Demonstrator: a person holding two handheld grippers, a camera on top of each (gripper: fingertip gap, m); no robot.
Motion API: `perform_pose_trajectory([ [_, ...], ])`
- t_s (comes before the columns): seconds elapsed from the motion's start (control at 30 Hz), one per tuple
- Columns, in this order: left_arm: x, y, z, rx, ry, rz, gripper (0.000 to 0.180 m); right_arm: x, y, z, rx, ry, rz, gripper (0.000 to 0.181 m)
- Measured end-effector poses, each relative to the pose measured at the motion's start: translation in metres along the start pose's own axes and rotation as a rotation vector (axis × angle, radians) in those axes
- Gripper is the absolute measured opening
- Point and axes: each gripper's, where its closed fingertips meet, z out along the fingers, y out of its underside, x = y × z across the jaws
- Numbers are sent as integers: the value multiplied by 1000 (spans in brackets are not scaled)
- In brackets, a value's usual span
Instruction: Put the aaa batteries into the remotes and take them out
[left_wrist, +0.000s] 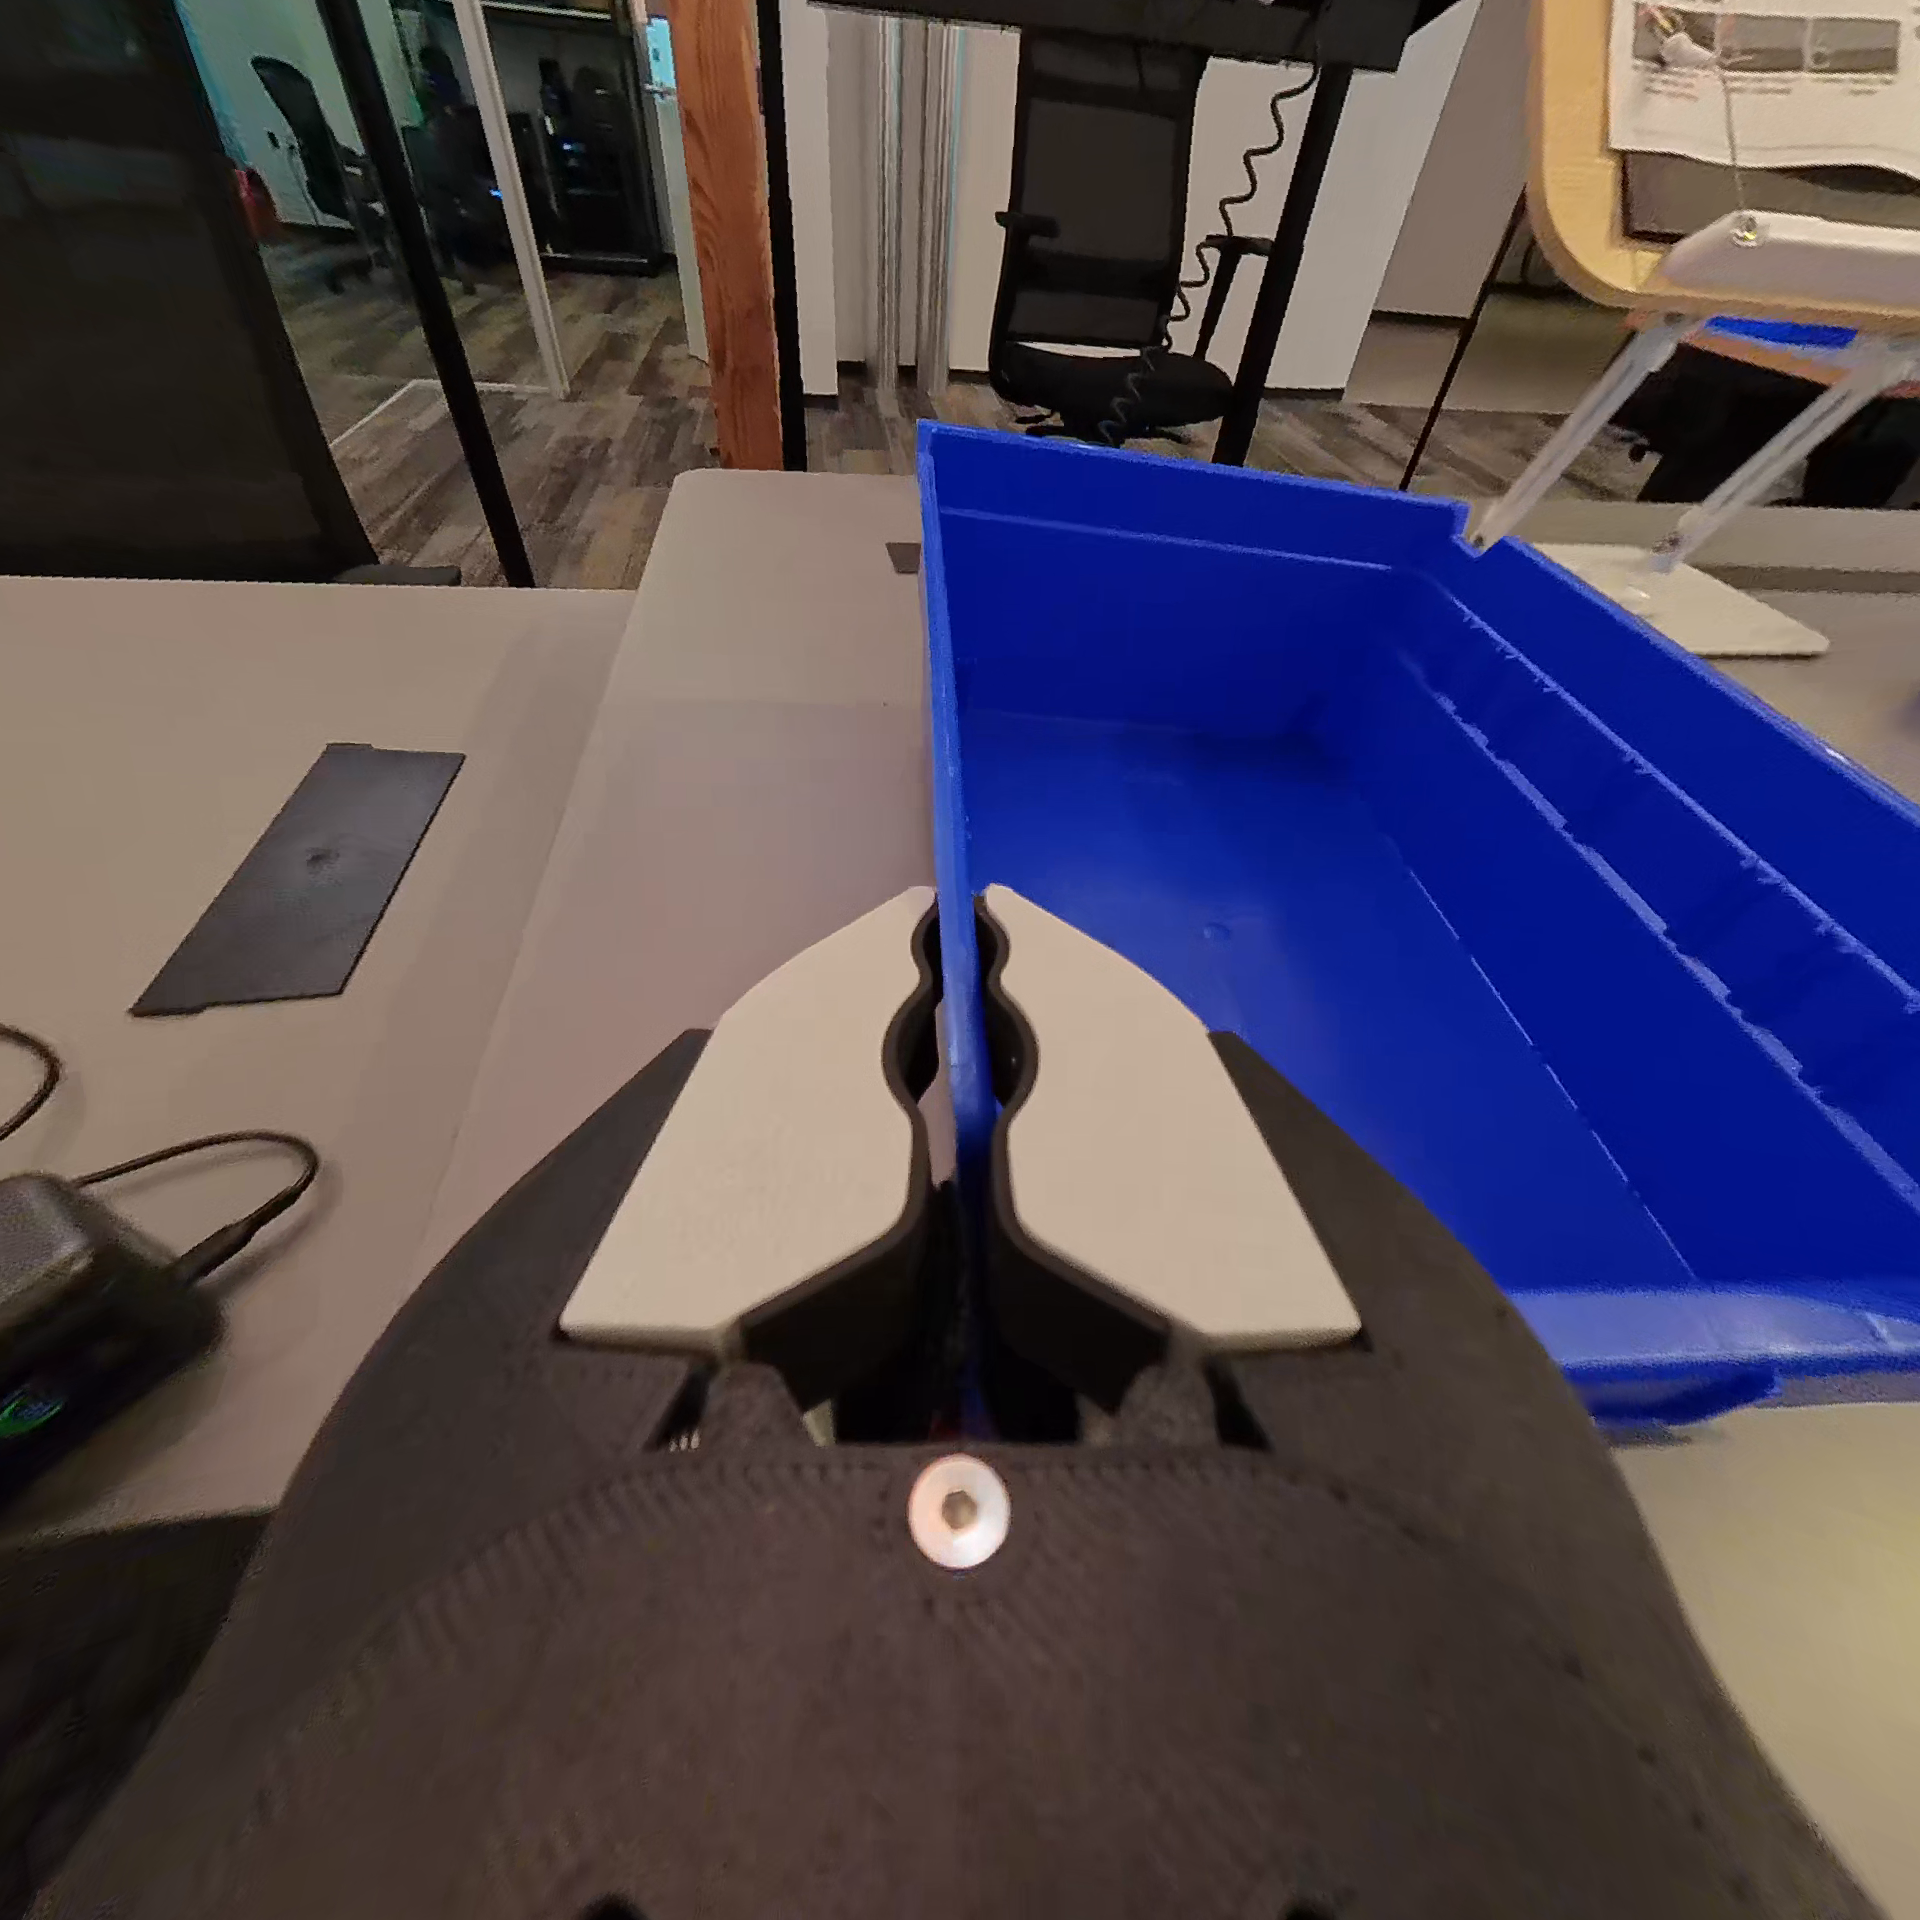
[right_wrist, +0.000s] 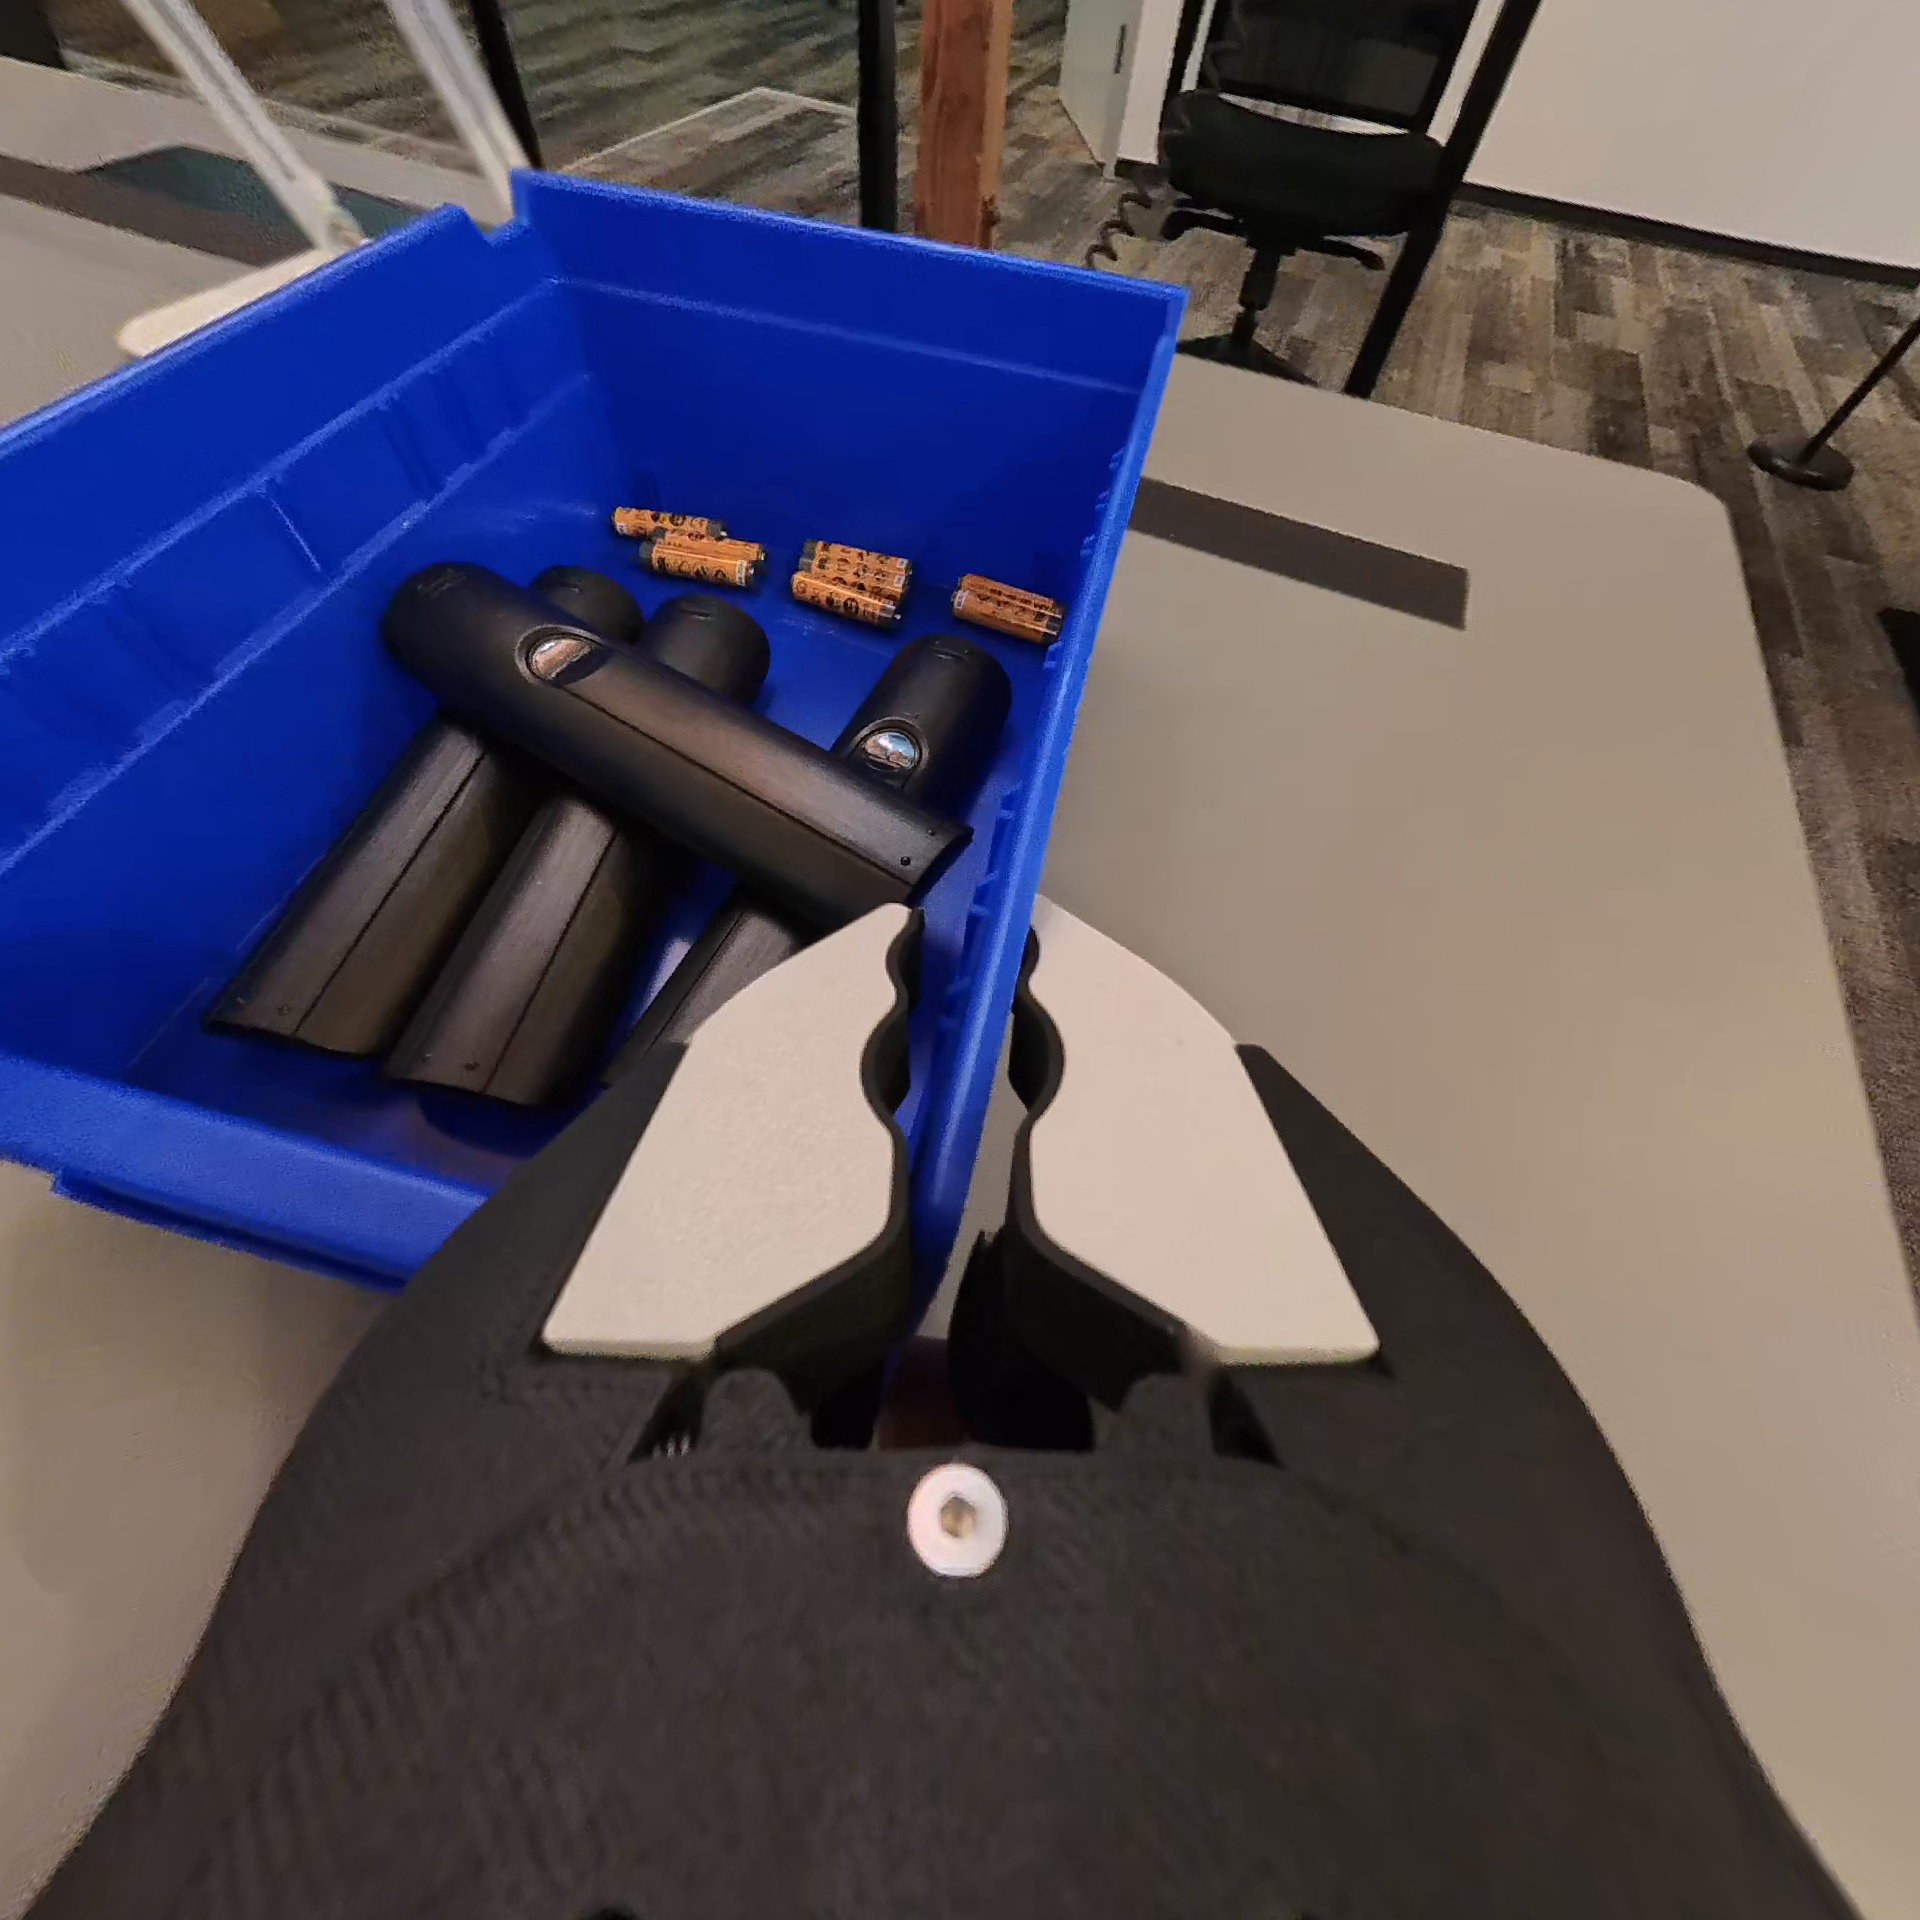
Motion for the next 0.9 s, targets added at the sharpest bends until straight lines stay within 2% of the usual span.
perform_pose_trajectory([
  [0.43,56,16,-98,-14,116,57,3,-115,-16,15,27,-213,-99,10],
  [0.9,50,6,-191,149,-12,-18,3,-279,-75,121,33,-438,-217,6],
])
